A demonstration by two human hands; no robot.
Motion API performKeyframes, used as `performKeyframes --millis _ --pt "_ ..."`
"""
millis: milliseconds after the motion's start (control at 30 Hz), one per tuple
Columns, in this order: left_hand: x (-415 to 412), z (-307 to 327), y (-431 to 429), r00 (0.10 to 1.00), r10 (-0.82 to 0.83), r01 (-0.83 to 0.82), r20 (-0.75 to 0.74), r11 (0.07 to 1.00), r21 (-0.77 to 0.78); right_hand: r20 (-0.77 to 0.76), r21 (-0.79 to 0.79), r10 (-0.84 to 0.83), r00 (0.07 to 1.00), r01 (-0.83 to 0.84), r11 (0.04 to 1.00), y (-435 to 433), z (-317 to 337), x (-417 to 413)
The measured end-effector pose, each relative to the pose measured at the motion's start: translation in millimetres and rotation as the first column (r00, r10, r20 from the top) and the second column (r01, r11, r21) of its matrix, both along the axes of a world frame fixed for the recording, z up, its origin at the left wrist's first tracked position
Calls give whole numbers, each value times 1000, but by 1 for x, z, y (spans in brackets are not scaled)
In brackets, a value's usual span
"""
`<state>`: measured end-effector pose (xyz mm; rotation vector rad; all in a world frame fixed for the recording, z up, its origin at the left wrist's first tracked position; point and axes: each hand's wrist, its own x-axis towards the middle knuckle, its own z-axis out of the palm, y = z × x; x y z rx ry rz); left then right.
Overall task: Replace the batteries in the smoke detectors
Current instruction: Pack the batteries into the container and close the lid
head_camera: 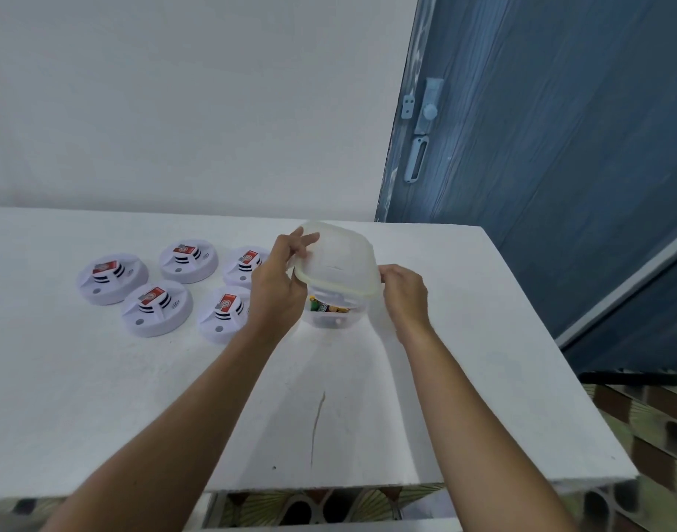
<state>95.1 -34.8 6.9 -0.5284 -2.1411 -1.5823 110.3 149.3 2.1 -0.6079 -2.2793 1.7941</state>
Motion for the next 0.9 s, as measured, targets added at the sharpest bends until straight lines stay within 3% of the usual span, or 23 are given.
performKeyframes --millis 67,133,200,300,400,467,533,600,667,767,833,900 --pt "0 -1 5 1000 -6 6 -12 1000 11 0 -448 -12 1000 11 894 1 8 -2" --pt "0 0 7 1000 -7 7 -6 1000 -17 -1 -703 47 999 -35 710 4 17 -3" --pt "-1 1 7 1000 -15 18 28 995 -100 -60 -726 108 992 -117 678 6 18 -5" --pt "0 4 0 997 -11 24 82 989 -148 -99 -726 70 993 -120 677 8 16 -6" --pt "-5 6 -4 961 21 -39 276 997 62 -103 -756 31 994 -99 647 10 11 -7" --pt "-9 13 -4 839 -89 -142 537 917 374 -102 -749 45 994 -107 653 10 7 -7" --pt "-13 17 -4 650 -285 -177 704 845 505 -91 -703 87 992 -125 700 8 5 -7" --pt "-17 14 -4 580 -289 -111 761 898 426 -80 -626 122 989 -145 766 6 5 -8" --pt "-21 4 -5 627 -122 -106 770 965 240 -57 -512 116 992 -129 849 4 3 -10" --pt "-23 -8 -5 676 118 -162 727 987 -10 23 -248 53 998 -45 968 6 -7 -15" --pt "-22 -13 -5 692 191 -163 696 981 -107 55 -68 23 998 -19 998 8 -13 -16" --pt "-20 -14 -5 703 222 -153 675 975 -161 69 -22 14 998 -12 1000 9 -17 -16"
